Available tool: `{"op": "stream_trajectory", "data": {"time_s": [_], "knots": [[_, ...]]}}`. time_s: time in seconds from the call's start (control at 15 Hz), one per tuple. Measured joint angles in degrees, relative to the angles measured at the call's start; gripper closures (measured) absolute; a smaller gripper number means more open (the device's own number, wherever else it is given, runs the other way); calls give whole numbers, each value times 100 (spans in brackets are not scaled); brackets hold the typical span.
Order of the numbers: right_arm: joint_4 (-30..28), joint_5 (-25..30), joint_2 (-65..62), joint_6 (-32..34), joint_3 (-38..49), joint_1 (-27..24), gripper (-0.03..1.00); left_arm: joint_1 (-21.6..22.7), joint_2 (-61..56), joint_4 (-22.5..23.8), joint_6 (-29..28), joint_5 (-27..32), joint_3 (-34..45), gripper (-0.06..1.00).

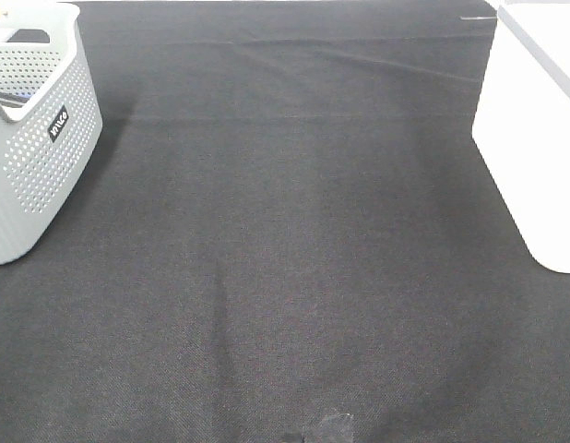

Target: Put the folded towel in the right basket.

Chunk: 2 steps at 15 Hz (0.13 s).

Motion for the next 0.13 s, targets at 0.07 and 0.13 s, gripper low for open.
{"op": "stream_trajectory", "data": {"time_s": [0.07, 0.13], "knots": [[0, 0, 0, 0, 0, 0, 0, 0, 0, 0, 0, 0, 0, -5], [0, 0, 0, 0, 0, 0, 0, 0, 0, 0, 0, 0, 0, -5]]}}
